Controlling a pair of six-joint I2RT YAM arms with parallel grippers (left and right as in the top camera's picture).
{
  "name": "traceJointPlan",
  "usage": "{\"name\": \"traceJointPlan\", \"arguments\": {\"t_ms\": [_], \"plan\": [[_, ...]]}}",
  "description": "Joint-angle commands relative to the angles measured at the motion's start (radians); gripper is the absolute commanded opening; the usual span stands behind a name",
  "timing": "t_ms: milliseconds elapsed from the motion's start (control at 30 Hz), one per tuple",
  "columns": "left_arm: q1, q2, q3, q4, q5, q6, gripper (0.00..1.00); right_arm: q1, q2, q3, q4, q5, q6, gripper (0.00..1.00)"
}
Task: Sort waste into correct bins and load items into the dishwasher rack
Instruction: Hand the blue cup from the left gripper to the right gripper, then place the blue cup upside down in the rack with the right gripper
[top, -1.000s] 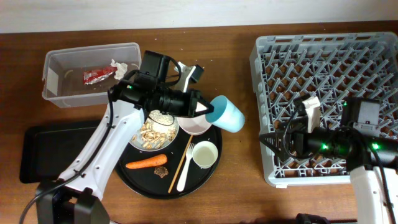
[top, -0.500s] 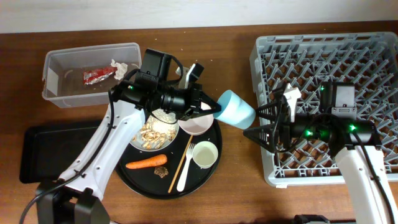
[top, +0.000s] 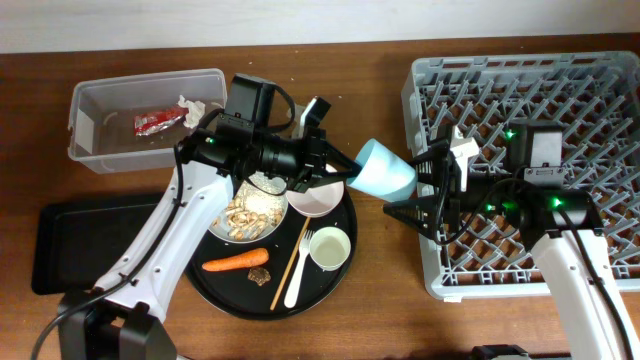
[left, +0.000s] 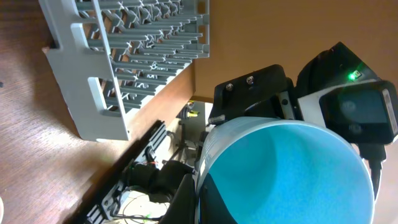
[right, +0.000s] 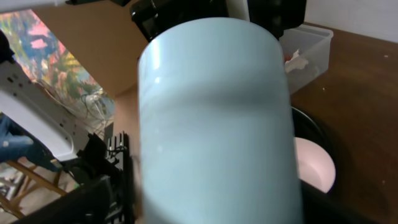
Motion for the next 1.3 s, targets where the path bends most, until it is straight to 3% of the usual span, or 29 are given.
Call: {"name": "traceJointPlan", "arguments": {"t_ms": [0, 167, 333, 367, 433, 533, 600, 667, 733, 833, 933, 1067, 1267], "plan": [[-0.004, 0.007, 0.008, 0.003, 0.01, -0.006, 0.0, 0.018, 0.004, 0.015, 0.005, -0.043, 0.001, 0.82], [-0.004, 0.007, 0.008, 0.003, 0.01, -0.006, 0.0, 0.016, 0.004, 0.015, 0.038, -0.043, 0.001, 0.68], [-0.004, 0.007, 0.008, 0.003, -0.021, 0.051, 0.01, 0.014, 0.004, 0.015, 0.047, -0.019, 0.017, 0.62], [-0.004, 0.007, 0.008, 0.002, -0.029, 0.07, 0.05, 0.014, 0.003, 0.015, 0.047, -0.005, 0.027, 0.61], [-0.003, 0.007, 0.008, -0.002, -0.063, 0.181, 0.26, 0.014, 0.003, 0.015, 0.049, 0.071, 0.076, 0.6], [0.015, 0.005, 0.008, -0.06, -0.303, 0.292, 0.42, 0.006, -0.002, 0.018, 0.047, 0.232, 0.187, 0.57], [0.042, -0.002, 0.008, -0.12, -0.5, 0.349, 0.43, -0.022, -0.014, 0.018, 0.035, 0.312, 0.254, 0.55], [0.093, -0.011, 0.008, -0.208, -0.793, 0.382, 0.45, -0.089, -0.021, 0.041, -0.038, 0.412, 0.307, 0.51], [0.133, -0.014, 0.008, -0.256, -0.92, 0.382, 0.45, -0.165, -0.021, 0.102, -0.18, 0.525, 0.312, 0.49], [0.186, -0.014, 0.008, -0.276, -0.945, 0.382, 0.45, -0.318, -0.012, 0.249, -0.43, 0.784, 0.383, 0.49], [0.203, -0.014, 0.008, -0.277, -0.945, 0.383, 0.45, -0.464, 0.019, 0.35, -0.555, 0.948, 0.434, 0.49], [0.203, -0.013, 0.008, -0.28, -0.945, 0.389, 0.46, -0.615, 0.108, 0.36, -0.585, 1.193, 0.515, 0.49], [0.203, -0.014, 0.008, -0.29, -0.945, 0.389, 0.45, -0.703, 0.299, 0.36, -0.584, 1.249, 0.536, 0.51]]}}
